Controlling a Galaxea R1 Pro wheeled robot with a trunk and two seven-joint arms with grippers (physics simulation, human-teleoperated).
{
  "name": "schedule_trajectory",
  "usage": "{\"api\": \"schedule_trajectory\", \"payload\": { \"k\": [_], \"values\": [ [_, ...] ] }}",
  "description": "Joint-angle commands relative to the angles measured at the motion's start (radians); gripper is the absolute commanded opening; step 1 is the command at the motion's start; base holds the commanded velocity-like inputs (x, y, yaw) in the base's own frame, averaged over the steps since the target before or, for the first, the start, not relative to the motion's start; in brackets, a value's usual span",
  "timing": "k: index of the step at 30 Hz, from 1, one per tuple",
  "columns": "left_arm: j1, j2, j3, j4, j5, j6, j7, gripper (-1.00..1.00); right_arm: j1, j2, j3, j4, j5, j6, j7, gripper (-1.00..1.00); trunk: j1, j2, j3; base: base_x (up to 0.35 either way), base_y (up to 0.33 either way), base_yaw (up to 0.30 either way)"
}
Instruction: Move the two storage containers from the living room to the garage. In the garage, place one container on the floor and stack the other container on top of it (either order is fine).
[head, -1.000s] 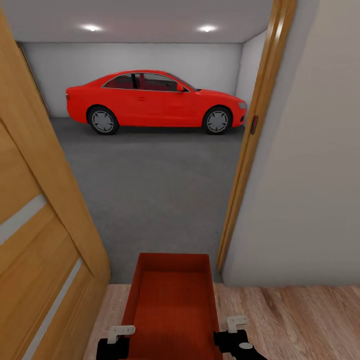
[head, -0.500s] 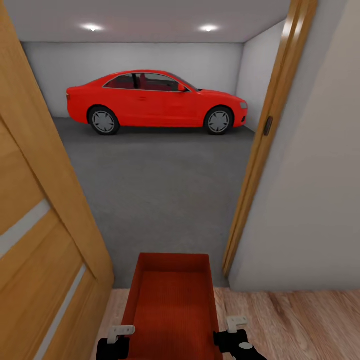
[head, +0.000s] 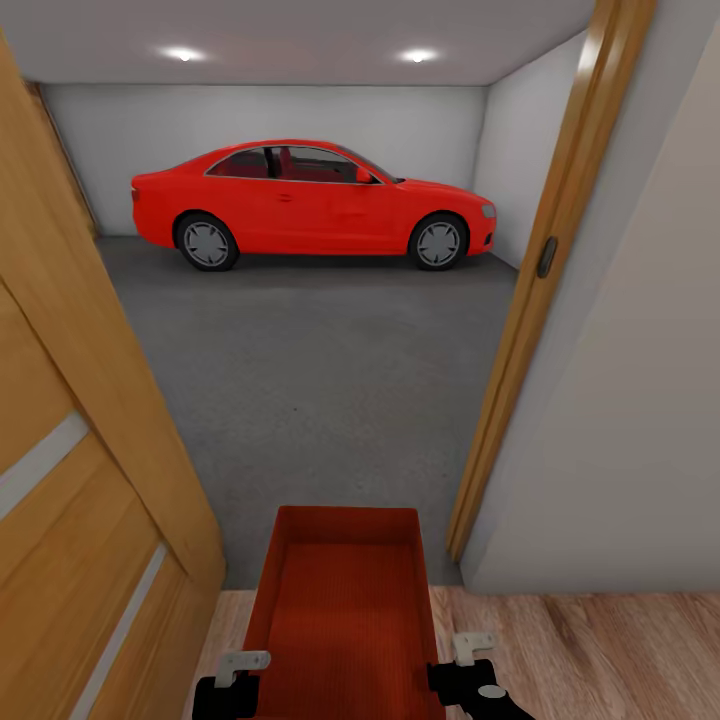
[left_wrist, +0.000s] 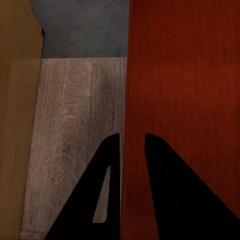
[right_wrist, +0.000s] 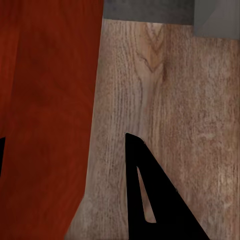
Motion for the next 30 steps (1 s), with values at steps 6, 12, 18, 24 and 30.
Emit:
{"api": "schedule_trajectory", "payload": {
  "k": [6,12,18,24,30],
  "values": [
    [-0.001,0.000,0.004,0.000,-0.002,-0.003,0.014,-1.00,-0.001,-0.001,0.006,0.002,0.003,-0.002,-0.009,-1.00,0.000,0.000,-0.001,0.116,0.000,0.000],
    [-0.001,0.000,0.004,0.000,-0.002,-0.003,0.014,-1.00,-0.001,-0.001,0.006,0.002,0.003,-0.002,-0.009,-1.00,0.000,0.000,-0.001,0.270,0.000,0.000],
    [-0.001,0.000,0.004,0.000,-0.002,-0.003,0.014,-1.00,-0.001,-0.001,0.006,0.001,0.003,-0.002,-0.009,-1.00,0.000,0.000,-0.001,0.137,0.000,0.000],
    [-0.001,0.000,0.004,0.000,-0.002,-0.003,0.014,-1.00,-0.001,-0.001,0.006,0.002,0.003,-0.002,-0.009,-1.00,0.000,0.000,-0.001,0.171,0.000,0.000],
    [-0.001,0.000,0.004,0.000,-0.002,-0.003,0.014,-1.00,-0.001,-0.001,0.006,0.002,0.003,-0.002,-0.009,-1.00,0.000,0.000,-0.001,0.188,0.000,0.000]
  ]
}}
